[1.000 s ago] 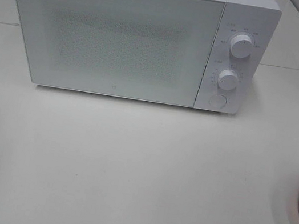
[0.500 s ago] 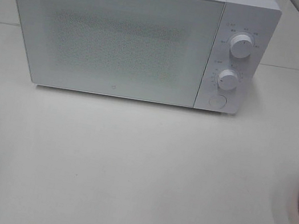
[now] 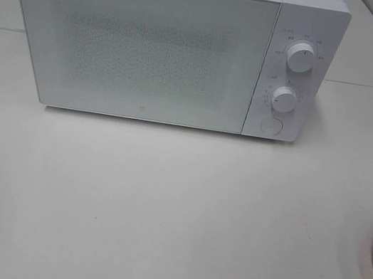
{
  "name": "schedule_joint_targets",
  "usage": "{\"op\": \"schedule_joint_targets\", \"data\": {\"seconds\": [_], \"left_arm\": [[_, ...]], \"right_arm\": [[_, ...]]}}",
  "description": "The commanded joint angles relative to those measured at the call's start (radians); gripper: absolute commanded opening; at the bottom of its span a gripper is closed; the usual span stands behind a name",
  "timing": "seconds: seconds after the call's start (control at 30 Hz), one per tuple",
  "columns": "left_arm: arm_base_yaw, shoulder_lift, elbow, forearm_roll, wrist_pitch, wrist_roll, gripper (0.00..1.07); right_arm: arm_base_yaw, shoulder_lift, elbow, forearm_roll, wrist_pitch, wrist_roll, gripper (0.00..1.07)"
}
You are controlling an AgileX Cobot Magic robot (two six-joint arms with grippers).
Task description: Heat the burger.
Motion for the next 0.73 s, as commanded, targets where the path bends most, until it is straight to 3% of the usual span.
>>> {"op": "schedule_joint_targets", "data": {"seconds": [0.03,0.73], "left_arm": [[0.002,-0.021,0.004,-0.002,-0.007,-0.006,1.0],[0.002,-0.013,0.004,-0.004,-0.007,-0.006,1.0]], "right_arm": [[-0.006,-0.03,0.001,0.002,-0.009,-0.011,0.76],[-0.006,-0.03,0.001,0.002,-0.009,-0.011,0.76]]}}
